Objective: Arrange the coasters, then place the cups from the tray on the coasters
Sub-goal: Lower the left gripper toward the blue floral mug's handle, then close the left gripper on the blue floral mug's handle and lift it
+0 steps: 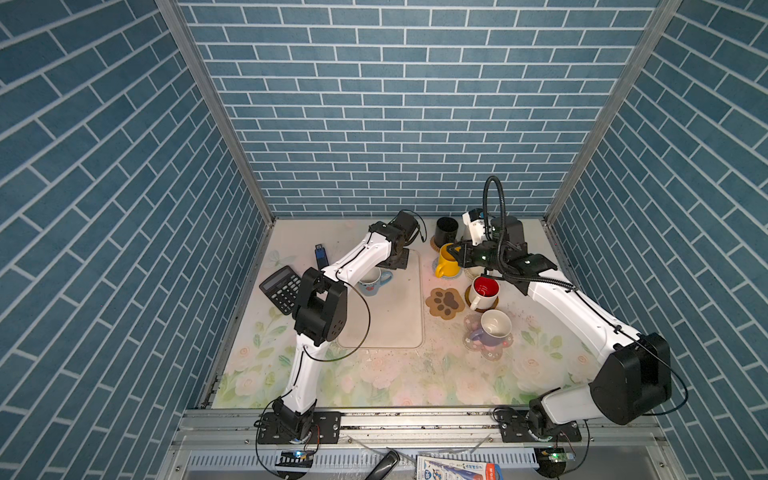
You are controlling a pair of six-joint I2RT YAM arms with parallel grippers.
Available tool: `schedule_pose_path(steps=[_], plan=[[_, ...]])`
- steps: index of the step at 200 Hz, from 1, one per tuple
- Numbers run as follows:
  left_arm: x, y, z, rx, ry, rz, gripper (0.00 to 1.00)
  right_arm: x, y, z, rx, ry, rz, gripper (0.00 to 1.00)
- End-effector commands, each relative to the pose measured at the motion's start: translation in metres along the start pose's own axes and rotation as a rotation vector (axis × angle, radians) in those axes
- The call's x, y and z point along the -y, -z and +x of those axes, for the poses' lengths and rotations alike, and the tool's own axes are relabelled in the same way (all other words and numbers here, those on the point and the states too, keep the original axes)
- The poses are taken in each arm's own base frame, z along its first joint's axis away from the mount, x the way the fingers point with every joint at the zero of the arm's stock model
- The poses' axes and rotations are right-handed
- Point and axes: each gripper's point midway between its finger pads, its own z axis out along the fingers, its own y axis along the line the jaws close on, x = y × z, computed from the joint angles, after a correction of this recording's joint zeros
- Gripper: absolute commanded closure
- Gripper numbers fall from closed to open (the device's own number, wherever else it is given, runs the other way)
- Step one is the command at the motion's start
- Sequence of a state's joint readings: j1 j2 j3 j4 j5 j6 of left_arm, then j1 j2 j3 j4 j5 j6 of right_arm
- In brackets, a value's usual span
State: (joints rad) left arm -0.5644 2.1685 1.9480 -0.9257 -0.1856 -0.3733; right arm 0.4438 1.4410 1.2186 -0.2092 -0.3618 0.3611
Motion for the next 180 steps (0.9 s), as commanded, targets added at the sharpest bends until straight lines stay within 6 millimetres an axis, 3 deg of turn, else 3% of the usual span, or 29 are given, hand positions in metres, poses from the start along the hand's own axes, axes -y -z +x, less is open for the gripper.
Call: schedule_pose_path(steps=[1,28,70,87,105,120,180], plan=[[-0.002,-0.003,0.007,-0.014,-0.012,-0.017,1.0,0.003,0.004,0.005,0.002,-0.007,0.01,0.85],[-0.001,-0.001,0.01,-0.014,-0.01,-0.003,1.0,0.003,0.004,0.006,0.001,-0.007,0.007,0.83],[-0.002,-0.003,0.026,-0.024,-0.004,0.014,1.0,0.008,0.008,0.004,0.025,-0.014,0.031,0.68],[-0.003,-0.002,0.033,-0.023,-0.001,0.019,1.0,0.01,0.009,0.003,0.025,-0.018,0.038,0.59],[-0.002,0.002,0.039,-0.019,-0.004,0.026,1.0,0.012,0.009,0.004,0.017,-0.024,0.046,0.42],[-0.002,0.004,0.044,-0.021,-0.011,0.025,1.0,0.014,0.01,0.005,0.015,-0.028,0.054,0.35],[0.0,0.015,0.069,-0.016,-0.027,0.03,1.0,0.016,0.013,0.007,0.015,-0.044,0.067,0.25]])
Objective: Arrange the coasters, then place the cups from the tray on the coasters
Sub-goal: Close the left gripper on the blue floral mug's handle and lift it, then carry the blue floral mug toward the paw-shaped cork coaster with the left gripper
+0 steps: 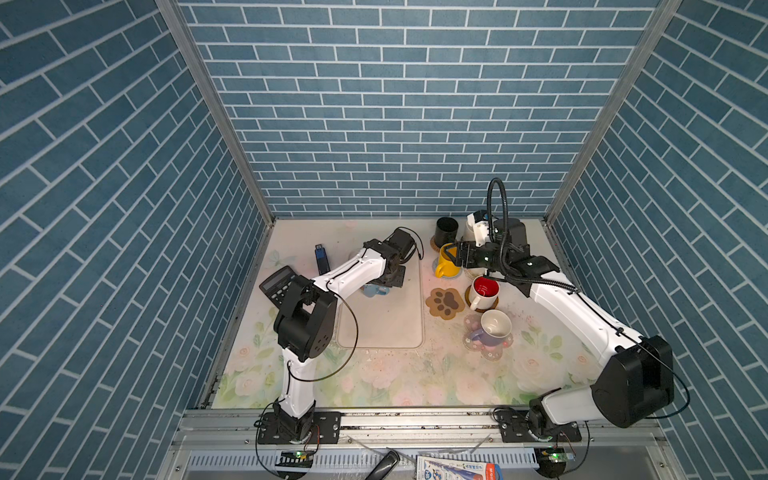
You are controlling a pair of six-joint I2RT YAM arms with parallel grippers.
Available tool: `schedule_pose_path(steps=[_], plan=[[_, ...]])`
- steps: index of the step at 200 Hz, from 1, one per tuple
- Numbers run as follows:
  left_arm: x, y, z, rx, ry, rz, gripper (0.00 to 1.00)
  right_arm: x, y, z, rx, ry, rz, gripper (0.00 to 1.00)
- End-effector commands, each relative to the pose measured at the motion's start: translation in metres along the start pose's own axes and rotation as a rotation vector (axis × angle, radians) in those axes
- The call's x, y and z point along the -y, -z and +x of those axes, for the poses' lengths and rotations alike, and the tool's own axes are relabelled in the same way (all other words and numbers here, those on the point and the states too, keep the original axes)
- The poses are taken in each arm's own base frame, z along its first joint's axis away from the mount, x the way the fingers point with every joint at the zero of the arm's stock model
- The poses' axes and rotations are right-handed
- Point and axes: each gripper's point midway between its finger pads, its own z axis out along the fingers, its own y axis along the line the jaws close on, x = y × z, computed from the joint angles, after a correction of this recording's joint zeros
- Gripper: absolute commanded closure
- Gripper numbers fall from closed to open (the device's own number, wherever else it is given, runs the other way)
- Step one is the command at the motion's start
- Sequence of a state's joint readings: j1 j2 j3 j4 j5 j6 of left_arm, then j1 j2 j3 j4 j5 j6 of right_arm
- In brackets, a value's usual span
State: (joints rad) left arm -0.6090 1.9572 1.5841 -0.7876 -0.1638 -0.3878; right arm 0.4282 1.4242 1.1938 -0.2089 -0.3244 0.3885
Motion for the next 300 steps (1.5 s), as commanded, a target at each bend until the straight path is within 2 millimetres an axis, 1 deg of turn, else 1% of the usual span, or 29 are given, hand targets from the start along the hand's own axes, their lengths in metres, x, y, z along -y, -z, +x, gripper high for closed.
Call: schedule_pose_path(steps=[1,56,78,88,91,153,183,200,223,230,243,266,300], plan=[[-0.001,0.005,0.01,0.002,0.003,-0.002,1.0,0.003,0.009,0.005,0.004,-0.006,0.017,0.25],[-0.007,0.008,0.03,-0.007,0.007,-0.008,1.0,0.002,0.011,0.007,0.002,-0.021,0.009,0.21],[-0.012,0.014,0.036,0.003,0.01,-0.018,1.0,0.001,0.011,0.007,0.002,-0.032,-0.001,0.11],[-0.016,0.016,0.038,0.009,0.013,-0.026,1.0,0.001,0.01,0.007,0.003,-0.035,-0.001,0.02],[-0.017,0.017,0.04,0.008,0.012,-0.028,1.0,0.0,0.01,0.008,0.002,-0.035,-0.002,0.01],[-0.035,0.038,0.052,0.048,0.035,-0.054,1.0,0.0,0.017,0.008,0.005,-0.031,0.006,0.01],[-0.041,0.049,0.052,0.093,0.069,-0.056,1.0,-0.001,0.023,0.009,0.004,-0.02,0.013,0.01],[-0.044,0.058,0.054,0.131,0.109,-0.038,0.9,-0.001,0.026,0.011,0.004,-0.018,0.015,0.01],[-0.048,0.065,0.057,0.184,0.175,-0.011,0.67,-0.001,0.032,0.014,0.008,-0.017,0.022,0.01],[-0.048,0.066,0.058,0.196,0.191,-0.003,0.63,0.0,0.033,0.014,0.011,-0.017,0.029,0.01],[-0.048,0.066,0.058,0.217,0.214,0.014,0.59,0.004,0.036,0.017,0.014,-0.031,0.048,0.01],[-0.043,0.06,0.059,0.225,0.232,0.046,0.53,0.011,0.041,0.024,0.011,-0.071,0.089,0.01],[-0.039,0.048,0.058,0.209,0.235,0.04,0.47,0.025,0.047,0.033,0.026,-0.099,0.156,0.01]])
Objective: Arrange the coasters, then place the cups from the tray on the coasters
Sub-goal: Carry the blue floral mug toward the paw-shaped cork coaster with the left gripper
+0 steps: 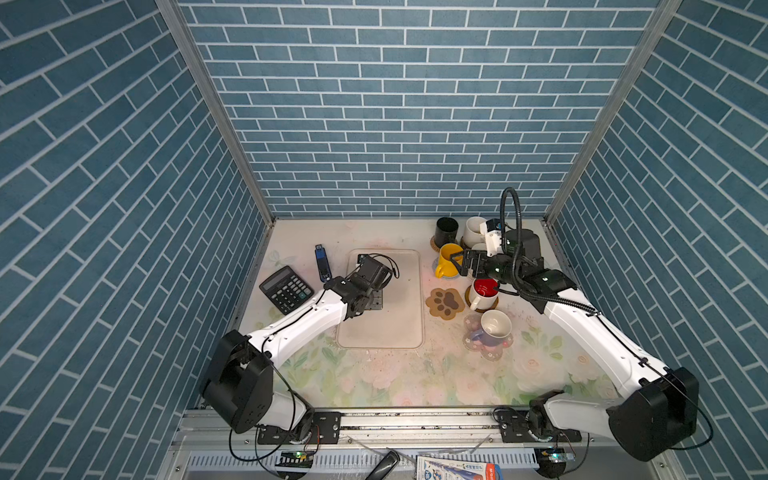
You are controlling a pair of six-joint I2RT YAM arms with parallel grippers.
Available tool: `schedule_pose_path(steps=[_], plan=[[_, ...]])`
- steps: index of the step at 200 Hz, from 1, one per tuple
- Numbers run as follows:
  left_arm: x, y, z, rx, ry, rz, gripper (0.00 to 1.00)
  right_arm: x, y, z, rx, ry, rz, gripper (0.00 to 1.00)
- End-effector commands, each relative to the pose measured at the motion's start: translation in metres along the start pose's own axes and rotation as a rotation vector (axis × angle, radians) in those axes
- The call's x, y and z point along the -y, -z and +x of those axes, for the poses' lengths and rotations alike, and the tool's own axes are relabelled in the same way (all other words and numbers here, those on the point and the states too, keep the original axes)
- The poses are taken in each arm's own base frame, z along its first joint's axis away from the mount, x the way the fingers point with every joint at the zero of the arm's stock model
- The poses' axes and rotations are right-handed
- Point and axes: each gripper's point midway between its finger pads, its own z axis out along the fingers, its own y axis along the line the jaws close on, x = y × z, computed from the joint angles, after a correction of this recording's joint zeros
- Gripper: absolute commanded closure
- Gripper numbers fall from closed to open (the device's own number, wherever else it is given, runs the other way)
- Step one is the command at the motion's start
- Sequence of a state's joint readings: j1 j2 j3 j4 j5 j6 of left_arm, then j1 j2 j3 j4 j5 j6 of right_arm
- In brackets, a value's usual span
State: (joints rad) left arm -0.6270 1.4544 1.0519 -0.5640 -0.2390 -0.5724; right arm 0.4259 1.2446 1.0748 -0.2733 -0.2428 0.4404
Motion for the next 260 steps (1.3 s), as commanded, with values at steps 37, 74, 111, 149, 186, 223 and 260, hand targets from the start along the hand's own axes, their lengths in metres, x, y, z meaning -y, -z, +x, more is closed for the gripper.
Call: schedule_pose_path(steps=[37,74,111,149,186,223,260], plan=[[0.004,-0.024,-0.001,-0.001,0.022,-0.038,0.46,0.028,0.007,0.022,-0.005,-0.053,0.119,0.01],[0.003,-0.037,-0.004,-0.014,0.014,-0.093,0.47,0.039,0.009,0.028,-0.002,-0.055,0.165,0.01],[0.001,-0.048,-0.002,-0.031,0.011,-0.121,0.55,0.042,0.008,0.035,-0.003,-0.06,0.168,0.01],[0.001,-0.053,-0.001,-0.04,0.013,-0.128,0.76,0.043,0.01,0.034,0.003,-0.061,0.168,0.01],[-0.001,-0.05,-0.003,-0.036,0.008,-0.128,0.91,0.042,0.014,0.036,0.012,-0.057,0.164,0.01],[-0.001,-0.04,-0.008,-0.025,-0.016,-0.119,1.0,0.047,0.016,0.033,0.026,-0.055,0.19,0.01],[0.006,-0.023,-0.016,0.002,-0.068,-0.055,1.0,0.05,0.016,0.031,0.027,-0.065,0.194,0.01]])
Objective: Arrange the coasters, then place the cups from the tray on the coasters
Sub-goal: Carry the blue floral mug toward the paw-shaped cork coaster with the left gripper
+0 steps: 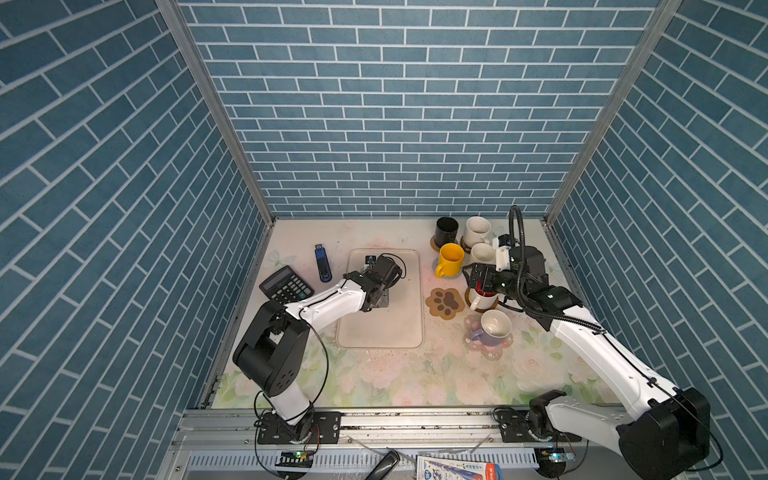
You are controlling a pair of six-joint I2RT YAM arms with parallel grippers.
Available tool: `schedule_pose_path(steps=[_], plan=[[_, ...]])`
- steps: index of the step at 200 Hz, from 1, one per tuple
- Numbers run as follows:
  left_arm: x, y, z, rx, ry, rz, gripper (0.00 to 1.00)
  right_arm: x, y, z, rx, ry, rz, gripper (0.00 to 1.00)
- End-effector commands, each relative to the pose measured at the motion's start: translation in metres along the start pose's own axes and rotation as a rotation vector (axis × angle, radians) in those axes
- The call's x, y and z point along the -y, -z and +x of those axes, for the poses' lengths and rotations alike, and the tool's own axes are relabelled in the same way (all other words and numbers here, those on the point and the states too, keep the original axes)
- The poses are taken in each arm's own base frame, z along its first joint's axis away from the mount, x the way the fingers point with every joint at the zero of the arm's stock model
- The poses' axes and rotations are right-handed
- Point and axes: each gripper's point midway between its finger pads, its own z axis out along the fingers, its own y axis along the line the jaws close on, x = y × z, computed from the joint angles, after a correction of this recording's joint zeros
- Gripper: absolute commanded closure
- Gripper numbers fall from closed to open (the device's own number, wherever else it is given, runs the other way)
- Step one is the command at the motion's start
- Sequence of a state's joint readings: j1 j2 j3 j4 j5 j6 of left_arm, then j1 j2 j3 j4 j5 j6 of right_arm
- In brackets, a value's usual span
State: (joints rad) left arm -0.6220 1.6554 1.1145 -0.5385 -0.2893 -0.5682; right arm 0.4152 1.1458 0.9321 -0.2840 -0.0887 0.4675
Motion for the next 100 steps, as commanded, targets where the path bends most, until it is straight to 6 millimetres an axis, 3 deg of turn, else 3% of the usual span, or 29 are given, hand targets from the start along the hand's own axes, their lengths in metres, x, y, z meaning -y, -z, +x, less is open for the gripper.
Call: schedule_pose_path(steps=[1,67,100], plan=[[0.003,0.026,-0.02,0.067,-0.034,0.049,1.0,0.009,0.002,0.002,0.009,-0.025,0.023,0.01],[0.039,0.079,-0.036,0.161,-0.175,0.304,1.0,0.026,0.007,-0.006,0.019,-0.1,0.037,0.01],[0.068,0.096,-0.034,0.184,-0.288,0.41,1.0,0.043,0.011,-0.006,0.027,-0.147,0.062,0.01]])
